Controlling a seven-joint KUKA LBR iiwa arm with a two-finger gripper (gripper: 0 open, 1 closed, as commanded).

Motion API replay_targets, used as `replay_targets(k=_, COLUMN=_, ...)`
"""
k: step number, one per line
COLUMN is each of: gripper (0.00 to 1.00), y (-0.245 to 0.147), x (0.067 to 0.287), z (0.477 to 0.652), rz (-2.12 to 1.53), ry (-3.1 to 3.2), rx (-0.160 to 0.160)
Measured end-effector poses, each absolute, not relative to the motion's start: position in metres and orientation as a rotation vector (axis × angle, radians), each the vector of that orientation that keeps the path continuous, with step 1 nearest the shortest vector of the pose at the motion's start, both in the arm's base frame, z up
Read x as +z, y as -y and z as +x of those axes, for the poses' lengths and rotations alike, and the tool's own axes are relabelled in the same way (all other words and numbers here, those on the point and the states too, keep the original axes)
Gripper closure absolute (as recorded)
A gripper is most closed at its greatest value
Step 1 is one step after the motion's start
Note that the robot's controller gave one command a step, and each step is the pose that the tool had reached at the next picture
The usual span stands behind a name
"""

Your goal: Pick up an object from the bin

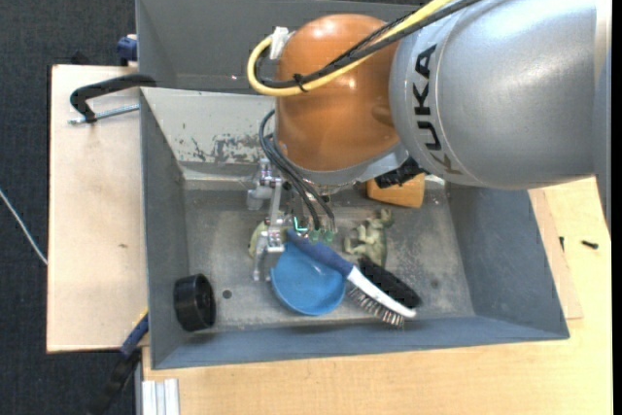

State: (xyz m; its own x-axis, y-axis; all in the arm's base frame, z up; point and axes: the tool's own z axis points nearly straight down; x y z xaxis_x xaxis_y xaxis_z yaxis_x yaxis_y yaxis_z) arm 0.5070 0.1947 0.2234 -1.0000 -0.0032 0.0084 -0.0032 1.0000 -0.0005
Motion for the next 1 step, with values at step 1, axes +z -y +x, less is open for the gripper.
replay_targets(k=1, gripper=0.00, y=-0.1696, x=0.0698, z=0.5382, rz=0.397, ry=3.120, rx=-0.004)
